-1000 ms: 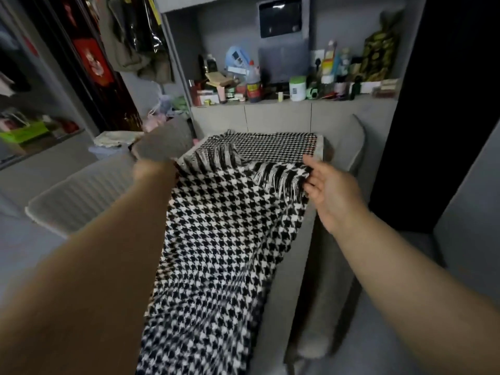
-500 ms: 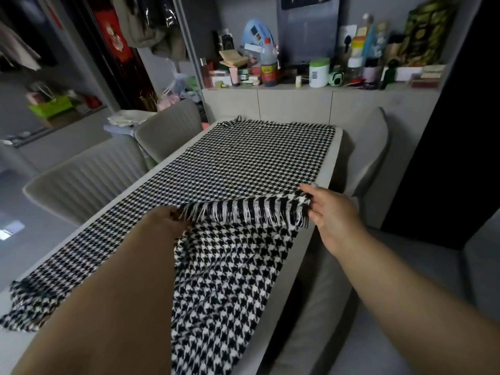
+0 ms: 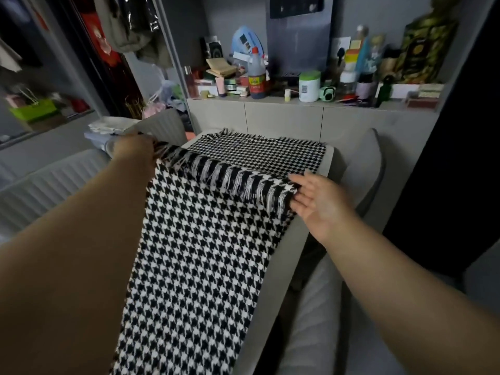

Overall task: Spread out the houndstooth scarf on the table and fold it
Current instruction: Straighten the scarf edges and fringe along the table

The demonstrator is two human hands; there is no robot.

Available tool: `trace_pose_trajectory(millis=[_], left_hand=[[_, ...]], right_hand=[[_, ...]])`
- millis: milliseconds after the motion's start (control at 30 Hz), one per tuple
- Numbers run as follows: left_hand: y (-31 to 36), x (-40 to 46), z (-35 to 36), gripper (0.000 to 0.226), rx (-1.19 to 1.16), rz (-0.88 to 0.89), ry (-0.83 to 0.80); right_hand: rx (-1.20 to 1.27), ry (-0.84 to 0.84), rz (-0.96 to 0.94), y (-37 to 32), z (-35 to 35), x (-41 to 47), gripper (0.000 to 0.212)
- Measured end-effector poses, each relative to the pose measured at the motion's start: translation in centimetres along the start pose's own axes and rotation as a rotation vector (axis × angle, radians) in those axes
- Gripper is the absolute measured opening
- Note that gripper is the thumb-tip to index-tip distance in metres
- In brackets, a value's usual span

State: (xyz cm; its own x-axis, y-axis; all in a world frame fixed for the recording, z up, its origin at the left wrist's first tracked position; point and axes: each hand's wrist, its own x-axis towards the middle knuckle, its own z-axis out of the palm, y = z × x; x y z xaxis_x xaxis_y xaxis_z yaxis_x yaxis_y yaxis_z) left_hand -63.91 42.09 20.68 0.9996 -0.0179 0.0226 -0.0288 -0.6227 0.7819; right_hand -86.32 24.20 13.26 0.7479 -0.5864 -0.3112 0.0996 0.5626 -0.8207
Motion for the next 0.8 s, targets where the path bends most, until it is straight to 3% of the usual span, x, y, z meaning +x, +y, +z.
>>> trace_pose_trajectory(millis=[33,133,200,333,400,500,667,800], left_hand=[[0.8,0.8,0.9,0.055,0.017,0.080,0.045],[3.2,4.1,3.8,0.043,-0.747,-0.152,-0.109],[5.2,4.1,5.7,0.040,-0.861,-0.148,-0.127],[8.7,1.9,10.1,0.061,-0.928,-0.137,-0.246],[9.0,2.8,11.8,0.073,-1.009,-0.138,-0.296],[9.1,5.1,13.8,0.083,-0.953,-0.161,-0.296],[10.6,8.3,17.1,0.086,-0.971,-0.173,-0.257],[13.4,11.2,20.4,0.074,-1.022,-0.120,-0.227]], right_hand=[[0.014,-0.010,0.009,-0.8,-0.5,1.0,0.042],[0.101,-0.080,0.049,-3.6,-2.1,3.7,0.042],[0.163,-0.122,0.088,-5.3,-3.5,5.6,0.039],[0.175,-0.142,0.183,-7.6,-7.0,9.6,0.025],[0.174,-0.144,0.230,-8.2,-8.4,11.6,0.030],[0.156,-0.154,0.275,-9.0,-9.7,14.4,0.036],[0.149,-0.155,0.314,-10.3,-10.7,19.5,0.035],[0.187,-0.159,0.341,-11.4,-10.7,24.4,0.036]])
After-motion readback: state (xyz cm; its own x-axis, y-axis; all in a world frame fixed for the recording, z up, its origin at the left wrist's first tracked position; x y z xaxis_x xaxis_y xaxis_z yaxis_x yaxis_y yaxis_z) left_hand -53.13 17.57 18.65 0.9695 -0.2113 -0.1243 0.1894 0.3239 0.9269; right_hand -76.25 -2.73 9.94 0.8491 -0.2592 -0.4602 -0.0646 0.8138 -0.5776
